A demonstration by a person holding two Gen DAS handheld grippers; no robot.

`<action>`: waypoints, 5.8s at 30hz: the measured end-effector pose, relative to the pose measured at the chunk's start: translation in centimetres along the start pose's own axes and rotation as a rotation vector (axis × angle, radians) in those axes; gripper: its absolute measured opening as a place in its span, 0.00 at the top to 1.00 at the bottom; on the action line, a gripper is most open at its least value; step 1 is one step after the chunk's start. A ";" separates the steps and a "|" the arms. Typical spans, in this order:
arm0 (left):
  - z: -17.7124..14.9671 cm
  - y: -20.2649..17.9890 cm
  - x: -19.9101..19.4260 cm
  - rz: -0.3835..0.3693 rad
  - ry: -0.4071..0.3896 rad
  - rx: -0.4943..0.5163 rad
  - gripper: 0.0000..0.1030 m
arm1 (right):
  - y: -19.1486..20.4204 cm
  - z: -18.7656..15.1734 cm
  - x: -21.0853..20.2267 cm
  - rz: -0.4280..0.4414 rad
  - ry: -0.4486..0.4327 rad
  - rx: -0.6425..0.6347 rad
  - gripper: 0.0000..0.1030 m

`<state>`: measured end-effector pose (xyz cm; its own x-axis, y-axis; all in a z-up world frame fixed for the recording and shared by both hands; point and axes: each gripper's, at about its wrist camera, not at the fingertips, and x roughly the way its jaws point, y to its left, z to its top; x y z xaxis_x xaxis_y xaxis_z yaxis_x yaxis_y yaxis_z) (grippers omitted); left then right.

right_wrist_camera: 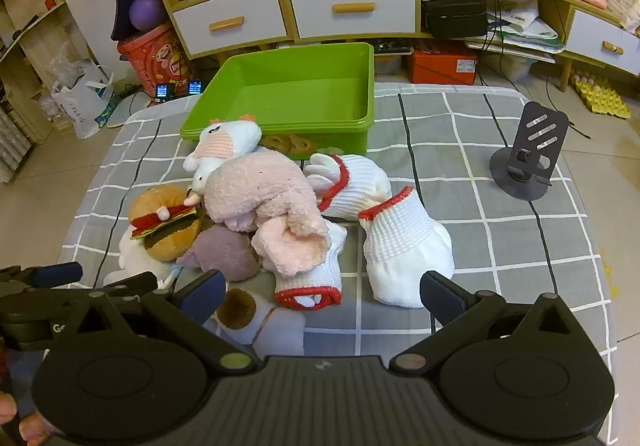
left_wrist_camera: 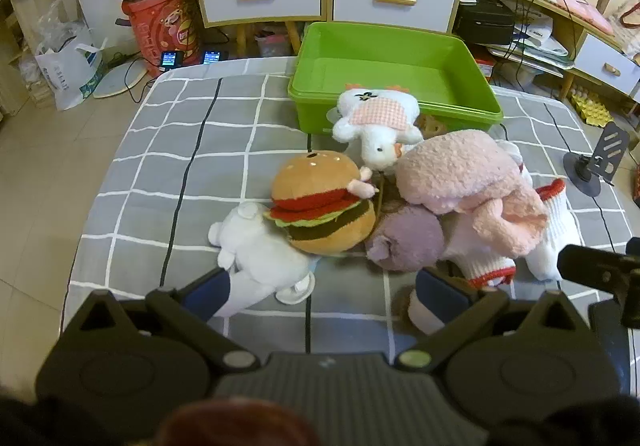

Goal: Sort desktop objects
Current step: 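Move both grippers toward the pile of plush toys and gloves, then grasp the pink fluffy plush with the left gripper while the right grasps a red-cuffed white glove, then carry the pink plush and white glove up over the green bin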

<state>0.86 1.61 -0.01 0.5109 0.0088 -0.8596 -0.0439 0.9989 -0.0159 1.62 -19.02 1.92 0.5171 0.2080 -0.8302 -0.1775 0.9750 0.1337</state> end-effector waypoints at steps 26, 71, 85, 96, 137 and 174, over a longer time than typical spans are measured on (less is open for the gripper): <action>1.8 3.1 1.3 -0.061 -0.065 -0.033 0.00 | -1.6 1.5 0.8 -0.017 -0.031 0.027 0.00; 5.6 -4.6 6.2 -0.355 -0.058 0.052 0.17 | -7.0 2.0 10.6 -0.059 0.156 0.092 0.00; 5.7 -4.5 6.4 -0.333 -0.072 0.032 0.32 | -7.3 1.7 11.3 -0.066 0.171 0.069 0.14; 5.8 -3.6 5.9 -0.355 -0.086 -0.005 0.42 | -7.2 1.7 10.6 -0.053 0.156 0.052 0.20; 13.4 4.5 4.0 -0.337 -0.262 -0.286 0.44 | -5.8 10.4 6.6 0.060 -0.106 0.302 0.20; 16.2 3.3 16.3 -0.231 -0.142 -0.145 0.40 | -1.3 15.9 19.9 0.124 0.012 0.211 0.20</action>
<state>23.01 5.80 -5.82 0.6358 -0.2017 -0.7451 -0.0291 0.9583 -0.2843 25.42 -14.94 -6.20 0.4926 0.3272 -0.8064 -0.0591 0.9371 0.3441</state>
